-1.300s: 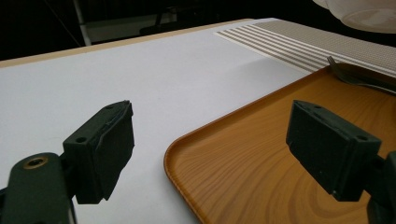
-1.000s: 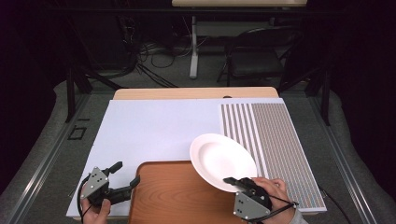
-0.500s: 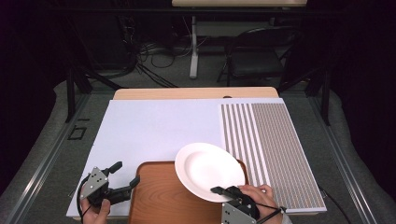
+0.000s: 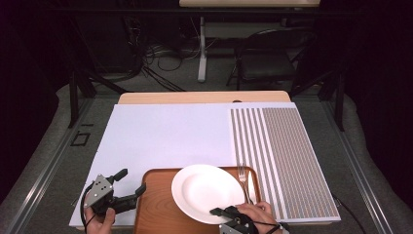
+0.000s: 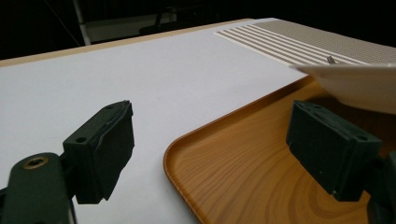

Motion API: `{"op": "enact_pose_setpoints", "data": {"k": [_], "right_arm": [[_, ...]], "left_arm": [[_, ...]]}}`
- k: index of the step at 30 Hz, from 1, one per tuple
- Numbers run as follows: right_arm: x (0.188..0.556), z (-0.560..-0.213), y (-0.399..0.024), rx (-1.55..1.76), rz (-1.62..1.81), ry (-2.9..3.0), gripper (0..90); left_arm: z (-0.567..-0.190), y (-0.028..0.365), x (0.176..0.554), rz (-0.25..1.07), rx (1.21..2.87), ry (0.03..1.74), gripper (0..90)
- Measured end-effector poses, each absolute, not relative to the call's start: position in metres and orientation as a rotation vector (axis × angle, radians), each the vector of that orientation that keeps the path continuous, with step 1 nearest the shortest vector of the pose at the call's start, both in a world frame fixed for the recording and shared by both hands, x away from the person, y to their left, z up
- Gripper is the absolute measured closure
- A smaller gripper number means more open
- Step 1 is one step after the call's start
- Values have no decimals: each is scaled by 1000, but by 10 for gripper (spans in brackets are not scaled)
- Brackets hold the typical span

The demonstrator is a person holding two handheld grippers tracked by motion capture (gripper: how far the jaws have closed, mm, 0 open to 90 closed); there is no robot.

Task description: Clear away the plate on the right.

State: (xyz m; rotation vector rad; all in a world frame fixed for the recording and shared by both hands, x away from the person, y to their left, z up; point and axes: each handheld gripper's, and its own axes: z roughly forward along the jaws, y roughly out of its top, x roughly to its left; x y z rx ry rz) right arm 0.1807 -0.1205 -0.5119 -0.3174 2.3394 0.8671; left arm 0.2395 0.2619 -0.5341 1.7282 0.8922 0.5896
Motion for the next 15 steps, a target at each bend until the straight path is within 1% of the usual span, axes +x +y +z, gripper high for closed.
{"op": "enact_pose_setpoints", "data": {"k": [6, 15], "right_arm": [[181, -522, -114, -362, 853, 2356, 811], [182, -527, -113, -378, 829, 2377, 812]], "left_arm": [[-534, 262, 239, 592, 1726, 895, 153], [-534, 262, 240, 590, 1728, 890, 153]]}}
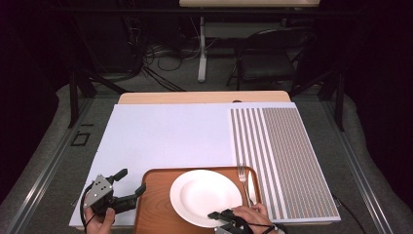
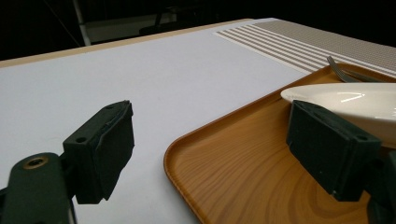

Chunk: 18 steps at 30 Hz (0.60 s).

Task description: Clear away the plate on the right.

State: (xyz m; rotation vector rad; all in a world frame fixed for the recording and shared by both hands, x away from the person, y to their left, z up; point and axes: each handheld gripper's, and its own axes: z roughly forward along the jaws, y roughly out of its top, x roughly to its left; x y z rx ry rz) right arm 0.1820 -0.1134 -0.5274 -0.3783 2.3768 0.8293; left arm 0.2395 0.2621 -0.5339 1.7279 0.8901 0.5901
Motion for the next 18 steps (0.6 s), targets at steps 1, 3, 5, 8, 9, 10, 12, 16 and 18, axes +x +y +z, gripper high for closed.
{"op": "enact_pose_setpoints", "data": {"k": [1, 3, 5, 8, 9, 10, 12, 16, 18], "right_arm": [[181, -529, -113, -369, 829, 2381, 813], [181, -529, -112, -396, 817, 2380, 817], [180, -531, -112, -379, 822, 2396, 822], [179, -534, -110, -396, 821, 2410, 818], [179, -534, -109, -400, 798, 2422, 813], [179, -536, -109, -412, 796, 2428, 803], [178, -537, -109, -411, 814, 2434, 796], [178, -538, -106, -411, 873, 2455, 785], [178, -538, -106, -407, 865, 2464, 781]], "left_arm": [[-534, 262, 239, 590, 1727, 890, 153], [-534, 262, 240, 589, 1729, 890, 153], [-534, 262, 240, 589, 1731, 888, 153], [-534, 262, 240, 590, 1732, 887, 153], [-534, 262, 240, 590, 1731, 888, 153], [-534, 262, 240, 590, 1728, 890, 153], [-534, 262, 240, 590, 1729, 892, 153], [-534, 262, 239, 591, 1730, 895, 153], [-534, 263, 239, 593, 1729, 895, 153]]}}
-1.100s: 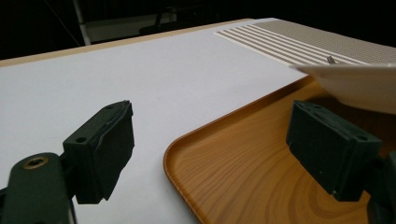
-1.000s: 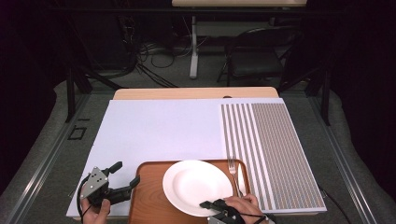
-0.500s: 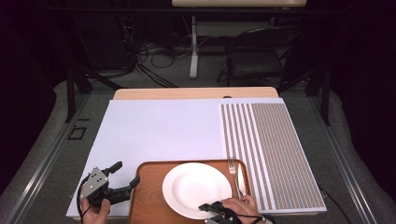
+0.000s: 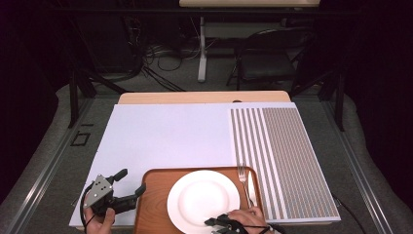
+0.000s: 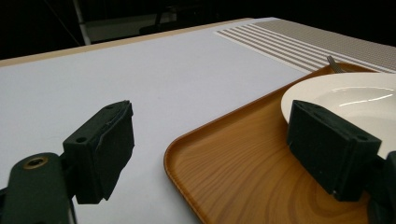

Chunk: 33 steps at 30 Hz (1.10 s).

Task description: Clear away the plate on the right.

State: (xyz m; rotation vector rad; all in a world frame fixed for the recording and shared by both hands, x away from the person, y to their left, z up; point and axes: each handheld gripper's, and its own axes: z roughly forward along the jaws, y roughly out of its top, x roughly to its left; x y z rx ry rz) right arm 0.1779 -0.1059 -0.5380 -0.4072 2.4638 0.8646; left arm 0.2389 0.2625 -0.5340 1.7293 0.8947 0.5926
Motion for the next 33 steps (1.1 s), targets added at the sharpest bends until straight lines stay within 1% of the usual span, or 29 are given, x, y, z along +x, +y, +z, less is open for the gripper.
{"op": "enact_pose_setpoints", "data": {"k": [9, 15, 16, 18, 22, 26, 33], "right_arm": [[179, -541, -106, -393, 898, 2487, 754], [178, -544, -106, -420, 898, 2514, 706], [176, -546, -106, -399, 893, 2535, 687], [175, -546, -106, -399, 883, 2537, 681], [176, -548, -105, -418, 886, 2570, 629], [175, -549, -105, -443, 900, 2588, 622], [175, -549, -107, -439, 906, 2550, 477]], "left_arm": [[-534, 262, 239, 589, 1731, 893, 153], [-534, 262, 239, 589, 1735, 890, 153], [-534, 262, 239, 590, 1735, 889, 153], [-534, 262, 239, 588, 1734, 888, 153], [-535, 262, 239, 589, 1732, 892, 153], [-535, 261, 240, 585, 1734, 890, 153], [-534, 262, 239, 586, 1735, 889, 153]]}}
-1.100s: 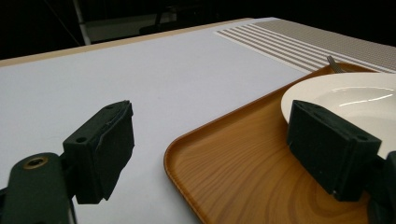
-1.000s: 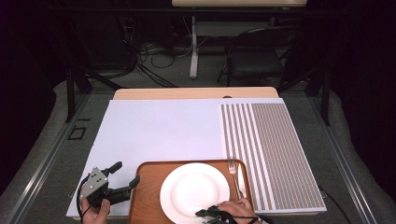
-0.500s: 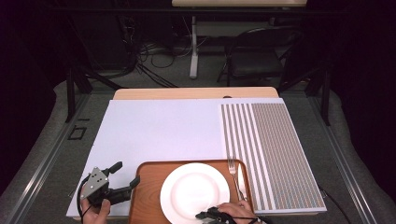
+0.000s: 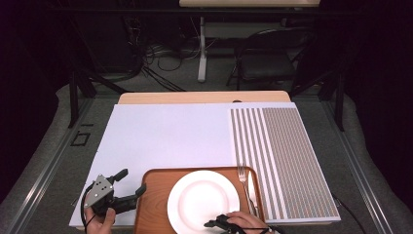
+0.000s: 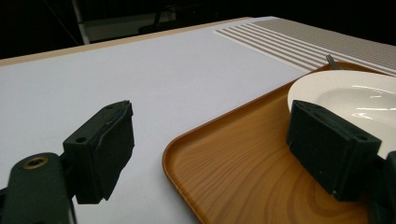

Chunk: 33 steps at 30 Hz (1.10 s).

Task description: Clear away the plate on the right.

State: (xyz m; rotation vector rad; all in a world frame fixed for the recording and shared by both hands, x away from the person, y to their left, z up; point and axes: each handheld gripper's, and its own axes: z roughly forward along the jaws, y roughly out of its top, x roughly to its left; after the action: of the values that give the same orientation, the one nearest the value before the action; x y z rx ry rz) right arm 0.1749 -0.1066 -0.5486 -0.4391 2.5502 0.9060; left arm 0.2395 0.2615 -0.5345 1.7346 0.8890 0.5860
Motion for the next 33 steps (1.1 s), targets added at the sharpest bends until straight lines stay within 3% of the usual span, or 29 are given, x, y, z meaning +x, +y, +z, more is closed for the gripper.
{"op": "enact_pose_setpoints", "data": {"k": [11, 18, 33], "right_arm": [[173, -539, -121, -317, 959, 2580, 381], [175, -530, -139, -258, 1005, 2538, 234], [182, -519, -170, -83, 1042, 2517, 149]], "left_arm": [[-534, 261, 239, 586, 1734, 891, 153], [-535, 262, 239, 588, 1733, 893, 153], [-534, 262, 239, 590, 1730, 895, 153]]}}
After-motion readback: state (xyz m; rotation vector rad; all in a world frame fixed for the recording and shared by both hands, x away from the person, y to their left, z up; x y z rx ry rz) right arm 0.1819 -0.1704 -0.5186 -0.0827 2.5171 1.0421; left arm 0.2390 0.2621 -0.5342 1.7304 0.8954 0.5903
